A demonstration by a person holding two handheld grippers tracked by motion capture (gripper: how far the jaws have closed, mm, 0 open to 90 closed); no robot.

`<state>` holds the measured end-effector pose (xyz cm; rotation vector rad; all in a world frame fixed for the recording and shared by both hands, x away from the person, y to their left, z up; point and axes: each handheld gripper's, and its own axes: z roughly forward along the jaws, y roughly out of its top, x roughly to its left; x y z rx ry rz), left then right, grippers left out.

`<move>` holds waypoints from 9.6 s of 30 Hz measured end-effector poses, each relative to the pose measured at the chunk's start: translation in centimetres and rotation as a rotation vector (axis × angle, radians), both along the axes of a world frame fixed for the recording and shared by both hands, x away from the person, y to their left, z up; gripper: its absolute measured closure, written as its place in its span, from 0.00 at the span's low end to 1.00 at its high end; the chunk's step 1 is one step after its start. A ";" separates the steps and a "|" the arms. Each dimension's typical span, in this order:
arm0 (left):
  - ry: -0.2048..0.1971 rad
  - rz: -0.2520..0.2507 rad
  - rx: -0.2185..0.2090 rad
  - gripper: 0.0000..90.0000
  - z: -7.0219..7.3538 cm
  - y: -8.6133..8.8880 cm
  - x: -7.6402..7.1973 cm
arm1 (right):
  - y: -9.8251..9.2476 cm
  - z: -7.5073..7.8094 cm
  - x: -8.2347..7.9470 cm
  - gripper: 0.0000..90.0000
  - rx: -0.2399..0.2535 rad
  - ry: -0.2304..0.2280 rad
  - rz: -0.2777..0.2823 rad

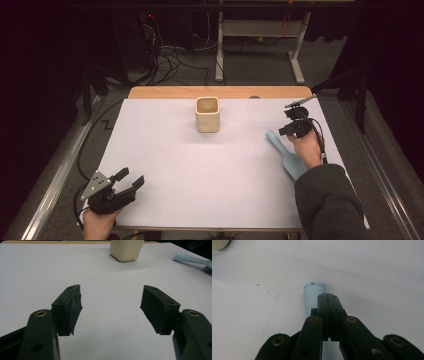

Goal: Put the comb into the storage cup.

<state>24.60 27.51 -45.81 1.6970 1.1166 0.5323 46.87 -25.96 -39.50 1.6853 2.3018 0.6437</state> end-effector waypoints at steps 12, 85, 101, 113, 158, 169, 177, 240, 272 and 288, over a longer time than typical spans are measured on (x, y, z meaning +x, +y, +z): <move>0.005 -0.008 0.001 0.37 0.0 -0.1 0.0 | 0.7 -1.3 1.5 1.00 -0.046 0.048 -0.044; -0.001 -0.006 -0.004 0.38 0.0 -0.1 -0.1 | 5.2 -2.0 -1.3 1.00 -0.081 0.088 0.132; 0.000 -0.007 -0.008 0.38 0.0 -0.1 -0.1 | 6.2 -2.7 -2.5 1.00 -0.062 0.093 0.194; 0.001 -0.006 -0.006 0.38 0.0 -0.1 -0.1 | 6.6 -3.0 -4.6 1.00 -0.047 0.086 0.243; -0.001 -0.025 0.016 0.38 0.0 -0.5 0.2 | 6.1 -2.9 -9.6 1.00 -0.030 0.046 0.331; -0.002 -0.032 0.011 0.38 0.0 -0.7 0.4 | 5.6 -3.0 -10.9 1.00 -0.022 0.044 0.336; 0.002 -0.037 0.014 0.38 0.0 -0.8 0.6 | 5.1 -2.8 -12.0 1.00 -0.033 0.034 0.341; 0.013 -0.021 0.007 0.37 -0.2 -0.7 0.7 | -1.7 -1.8 -15.6 1.00 -0.116 -0.009 0.250; 0.004 -0.015 0.010 0.38 -0.1 -0.7 0.7 | -3.3 -1.5 -15.8 0.65 -0.054 -0.081 0.138; 0.009 -0.016 0.011 0.37 -0.1 -0.8 0.7 | -3.1 -3.0 -14.6 0.59 -0.060 -0.034 0.100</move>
